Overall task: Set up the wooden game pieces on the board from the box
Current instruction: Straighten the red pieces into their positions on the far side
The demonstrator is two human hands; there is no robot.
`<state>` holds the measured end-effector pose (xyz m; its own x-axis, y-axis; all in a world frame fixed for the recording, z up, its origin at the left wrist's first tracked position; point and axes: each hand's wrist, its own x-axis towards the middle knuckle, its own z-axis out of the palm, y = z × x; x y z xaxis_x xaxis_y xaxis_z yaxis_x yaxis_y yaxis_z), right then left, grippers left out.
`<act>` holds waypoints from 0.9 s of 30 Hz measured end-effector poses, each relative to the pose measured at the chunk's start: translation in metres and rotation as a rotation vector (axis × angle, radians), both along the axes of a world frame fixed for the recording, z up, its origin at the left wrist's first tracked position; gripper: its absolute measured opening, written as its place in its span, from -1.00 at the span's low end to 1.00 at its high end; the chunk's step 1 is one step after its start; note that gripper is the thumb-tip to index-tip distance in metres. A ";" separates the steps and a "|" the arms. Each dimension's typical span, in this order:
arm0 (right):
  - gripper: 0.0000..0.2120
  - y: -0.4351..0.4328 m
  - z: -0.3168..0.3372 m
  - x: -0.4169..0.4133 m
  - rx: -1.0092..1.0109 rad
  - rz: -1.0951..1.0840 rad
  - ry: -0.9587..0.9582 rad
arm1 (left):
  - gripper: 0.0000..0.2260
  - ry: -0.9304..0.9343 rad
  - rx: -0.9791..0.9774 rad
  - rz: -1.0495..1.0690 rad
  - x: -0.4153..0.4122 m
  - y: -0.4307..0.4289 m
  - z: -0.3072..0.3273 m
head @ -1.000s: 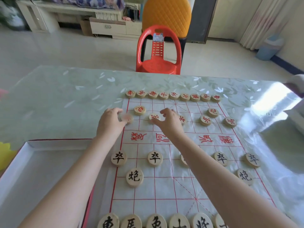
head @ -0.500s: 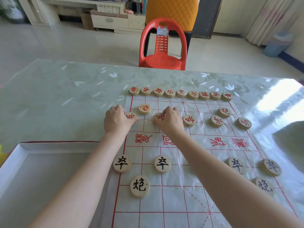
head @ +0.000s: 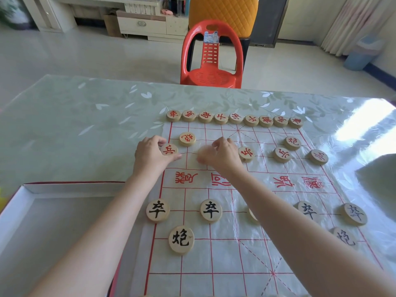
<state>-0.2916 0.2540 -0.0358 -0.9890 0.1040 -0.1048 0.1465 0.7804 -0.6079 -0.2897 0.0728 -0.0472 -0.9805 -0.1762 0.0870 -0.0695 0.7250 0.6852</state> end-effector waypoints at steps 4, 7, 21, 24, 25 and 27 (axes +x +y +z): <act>-0.49 0.000 -0.004 -0.002 -0.025 0.037 0.002 | -0.55 0.005 0.005 -0.032 -0.003 -0.002 -0.003; -0.49 0.002 -0.006 -0.002 -0.029 0.066 0.012 | -0.55 0.002 0.004 -0.056 -0.003 -0.004 -0.003; -0.49 0.003 -0.010 0.001 -0.042 0.065 0.040 | -0.51 0.020 -0.102 0.007 -0.002 -0.006 -0.004; -0.49 0.002 -0.011 0.001 -0.043 0.069 0.035 | -0.38 -0.007 -0.105 -0.013 -0.004 -0.009 0.000; -0.49 0.003 -0.011 0.001 -0.045 0.070 0.034 | -0.37 -0.013 -0.117 -0.065 -0.005 -0.010 0.002; -0.49 0.004 -0.011 0.000 -0.050 0.071 0.034 | -0.44 -0.026 -0.162 -0.197 -0.005 -0.013 0.008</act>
